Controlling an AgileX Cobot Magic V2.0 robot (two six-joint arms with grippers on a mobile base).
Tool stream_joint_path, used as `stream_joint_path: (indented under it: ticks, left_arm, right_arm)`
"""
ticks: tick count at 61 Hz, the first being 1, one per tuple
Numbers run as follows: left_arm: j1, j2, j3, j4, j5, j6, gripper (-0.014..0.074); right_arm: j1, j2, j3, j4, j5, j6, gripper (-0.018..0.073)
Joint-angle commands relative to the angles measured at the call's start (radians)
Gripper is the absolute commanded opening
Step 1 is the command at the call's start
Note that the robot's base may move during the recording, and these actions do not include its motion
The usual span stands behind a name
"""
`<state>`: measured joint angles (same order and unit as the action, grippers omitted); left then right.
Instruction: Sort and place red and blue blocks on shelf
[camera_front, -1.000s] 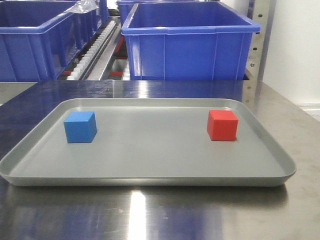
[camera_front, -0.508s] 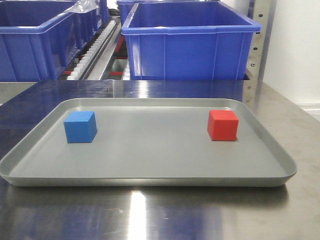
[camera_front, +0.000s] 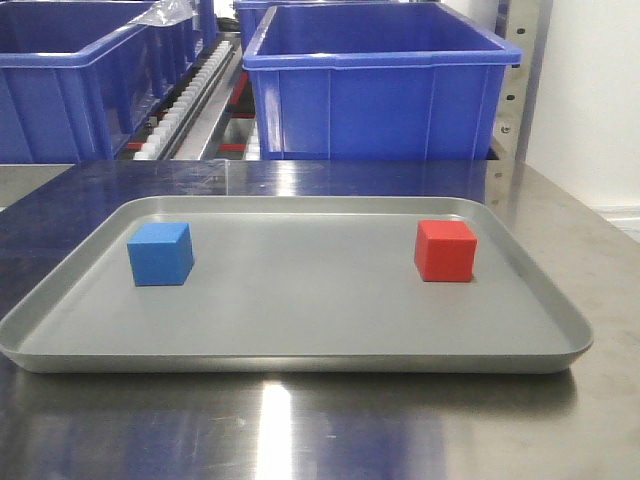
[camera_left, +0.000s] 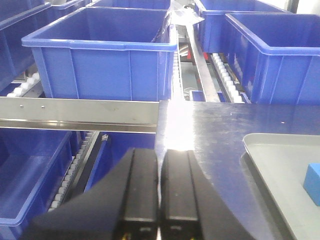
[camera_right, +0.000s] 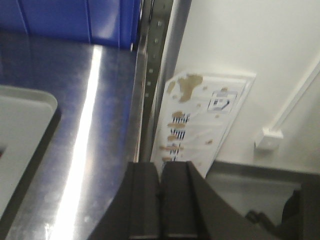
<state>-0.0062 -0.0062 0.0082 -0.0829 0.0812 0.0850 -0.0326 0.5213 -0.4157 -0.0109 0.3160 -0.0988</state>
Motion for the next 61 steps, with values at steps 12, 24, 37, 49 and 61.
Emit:
stream_joint_path:
  ticks: [12,24,37,49,61]
  left_arm:
    - [-0.003,-0.015,0.023,-0.001,-0.087,-0.005,0.0122]
    - [-0.003,-0.015,0.023,-0.001,-0.087,-0.005,0.0122]
    - [-0.003,-0.015,0.023,-0.001,-0.087,-0.005,0.0122]
    - [-0.003,-0.015,0.023,-0.001,-0.087,-0.005,0.0122]
    - [-0.003,-0.015,0.023,-0.001,-0.087,-0.005,0.0122]
  right_arm:
    - [0.057,0.269,-0.139,0.001,-0.014,-0.014,0.0048]
    - [0.21,0.435,-0.269,0.067,0.089,0.053,0.0048]
    - [0.34,0.646,-0.4,0.005,0.263,0.288,0.0213]
    - [0.456,0.812,-0.575,-0.034,0.427,0.431,0.0636]
    - [0.509,0.954,-0.744,-0.007,0.554,0.439,0.0601]
